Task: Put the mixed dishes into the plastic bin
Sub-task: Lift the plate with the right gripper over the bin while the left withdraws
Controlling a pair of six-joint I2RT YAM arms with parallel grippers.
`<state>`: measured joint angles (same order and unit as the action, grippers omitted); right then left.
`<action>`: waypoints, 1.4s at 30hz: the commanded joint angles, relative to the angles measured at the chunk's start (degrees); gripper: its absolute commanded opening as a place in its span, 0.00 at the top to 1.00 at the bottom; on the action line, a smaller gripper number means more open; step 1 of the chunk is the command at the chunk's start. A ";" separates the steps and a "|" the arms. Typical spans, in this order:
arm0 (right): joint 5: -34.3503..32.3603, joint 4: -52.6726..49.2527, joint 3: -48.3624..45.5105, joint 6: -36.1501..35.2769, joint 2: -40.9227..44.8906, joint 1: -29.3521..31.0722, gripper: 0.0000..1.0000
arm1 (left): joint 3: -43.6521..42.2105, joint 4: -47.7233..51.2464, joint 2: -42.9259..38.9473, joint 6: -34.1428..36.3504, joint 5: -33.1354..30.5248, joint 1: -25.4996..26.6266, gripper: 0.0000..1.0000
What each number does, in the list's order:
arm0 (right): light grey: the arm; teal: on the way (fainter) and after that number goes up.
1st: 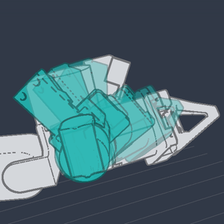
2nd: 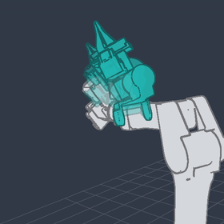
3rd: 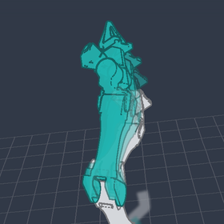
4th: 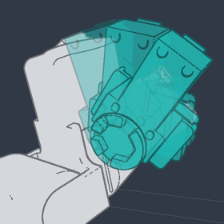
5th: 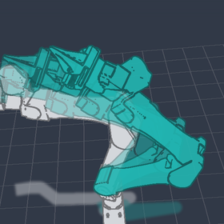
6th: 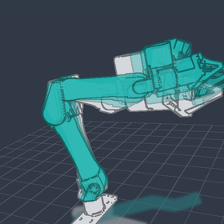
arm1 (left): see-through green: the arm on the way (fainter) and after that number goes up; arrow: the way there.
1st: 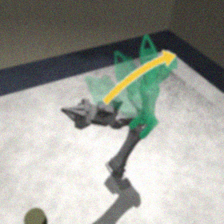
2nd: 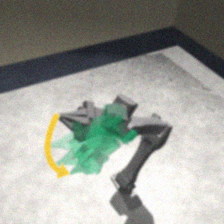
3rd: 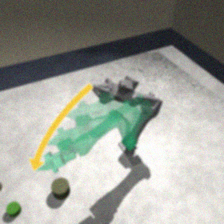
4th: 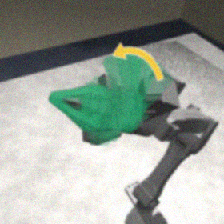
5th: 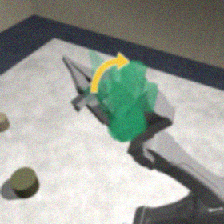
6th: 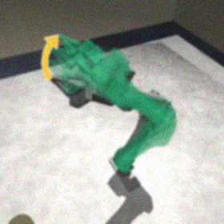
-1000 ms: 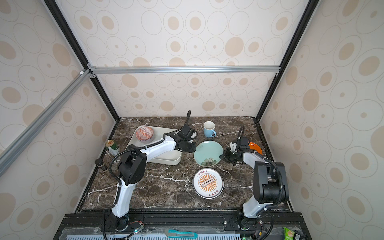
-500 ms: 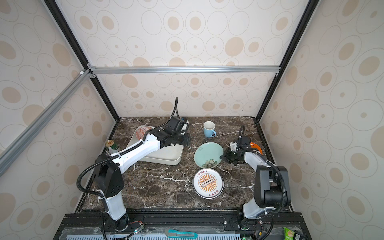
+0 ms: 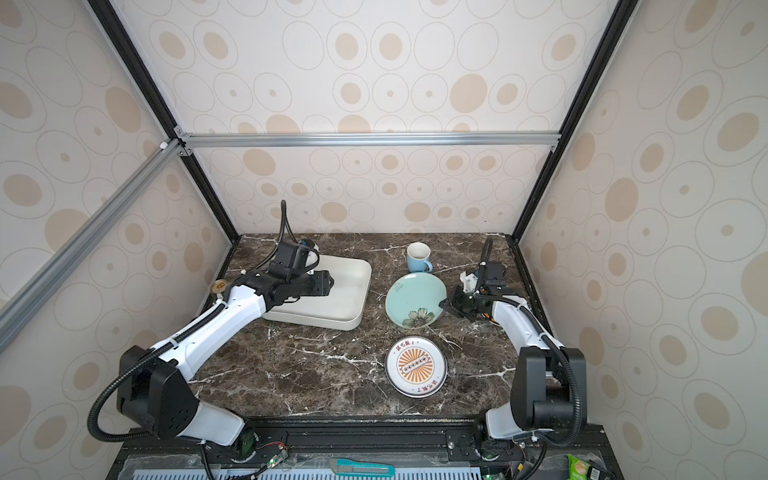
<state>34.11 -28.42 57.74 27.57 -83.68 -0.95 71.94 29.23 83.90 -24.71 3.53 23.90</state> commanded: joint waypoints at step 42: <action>-8.04 -5.29 54.53 2.70 -42.03 30.91 1.00 | 4.09 -8.93 9.86 1.11 17.19 -38.07 0.01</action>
<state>23.38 -35.38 106.76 29.65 -124.60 29.28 73.43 22.04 93.36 -22.96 19.40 -13.74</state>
